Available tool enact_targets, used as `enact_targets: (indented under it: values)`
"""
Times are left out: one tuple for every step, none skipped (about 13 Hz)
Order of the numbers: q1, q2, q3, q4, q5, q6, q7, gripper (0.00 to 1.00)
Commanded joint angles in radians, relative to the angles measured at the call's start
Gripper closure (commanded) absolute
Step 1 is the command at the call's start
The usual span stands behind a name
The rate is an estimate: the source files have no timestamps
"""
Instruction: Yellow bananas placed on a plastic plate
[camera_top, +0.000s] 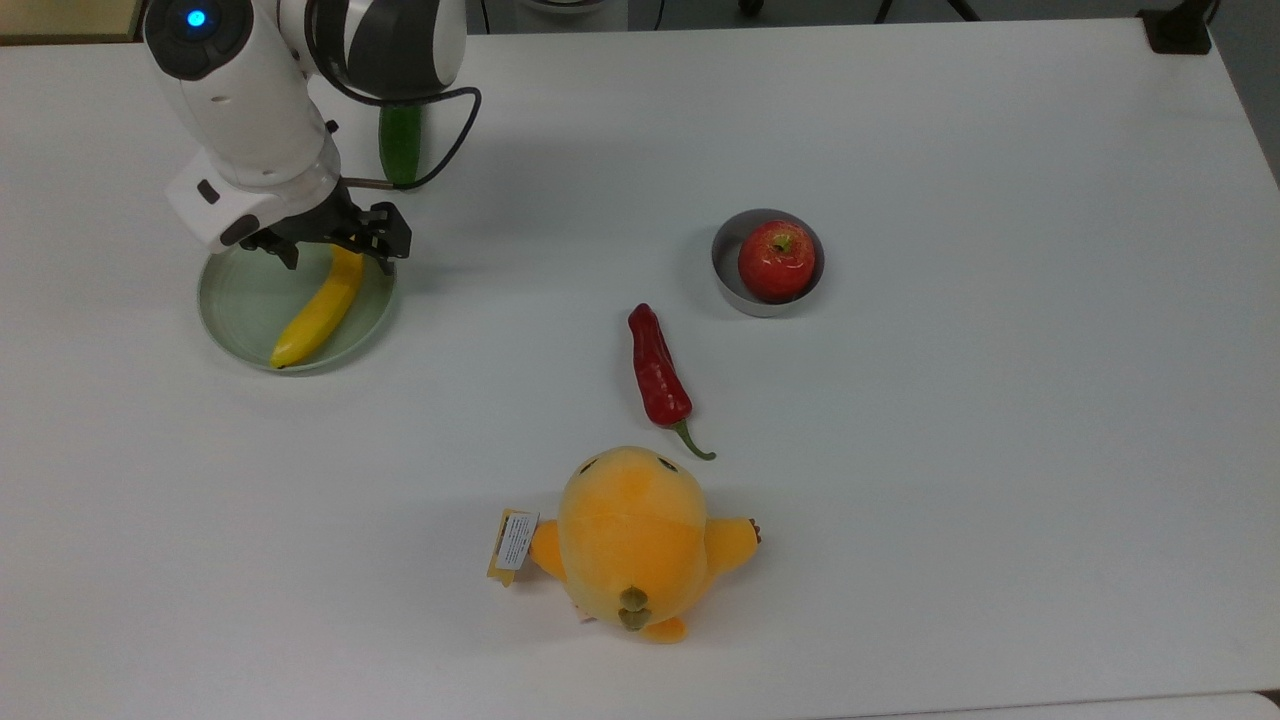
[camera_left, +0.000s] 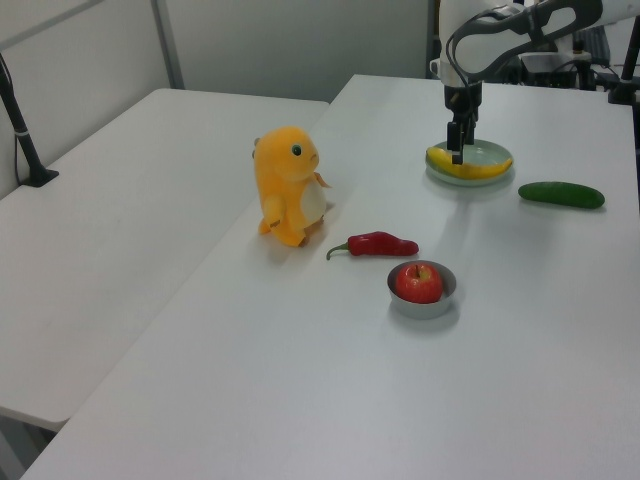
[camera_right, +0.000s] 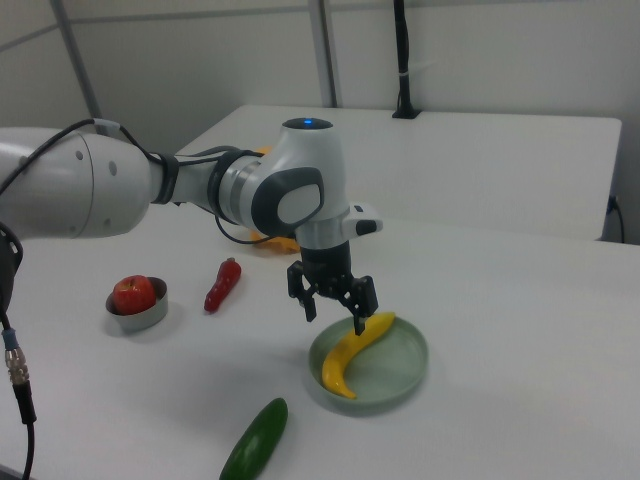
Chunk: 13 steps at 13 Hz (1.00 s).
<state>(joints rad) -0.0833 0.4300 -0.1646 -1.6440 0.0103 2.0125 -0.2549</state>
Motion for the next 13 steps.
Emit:
enact_targets:
  values:
    - [0.011, -0.08, 0.0, -0.014, 0.02, -0.006, 0.002, 0.0]
    - [0.016, -0.109, -0.001, -0.016, 0.019, -0.036, 0.02, 0.0]
    - [0.017, -0.158, 0.0, -0.013, 0.019, -0.076, 0.061, 0.0]
    - [0.026, -0.213, 0.0, -0.013, 0.02, -0.113, 0.095, 0.0]
    - [0.063, -0.256, -0.001, -0.013, 0.016, -0.153, 0.109, 0.0]
    - [0.072, -0.285, 0.0, -0.011, 0.016, -0.176, 0.123, 0.0]
    - [0.082, -0.313, 0.0, -0.01, 0.017, -0.202, 0.143, 0.0]
    - [0.102, -0.347, 0.0, -0.01, 0.019, -0.234, 0.17, 0.0]
    - [0.123, -0.387, 0.002, -0.011, 0.019, -0.271, 0.196, 0.0]
    - [0.146, -0.422, 0.002, -0.013, 0.019, -0.308, 0.224, 0.0]
    - [0.158, -0.45, 0.003, -0.013, 0.019, -0.349, 0.244, 0.0]
    - [0.18, -0.48, 0.008, -0.01, 0.022, -0.404, 0.271, 0.0]
    - [0.2, -0.505, 0.013, -0.01, 0.023, -0.44, 0.308, 0.0]
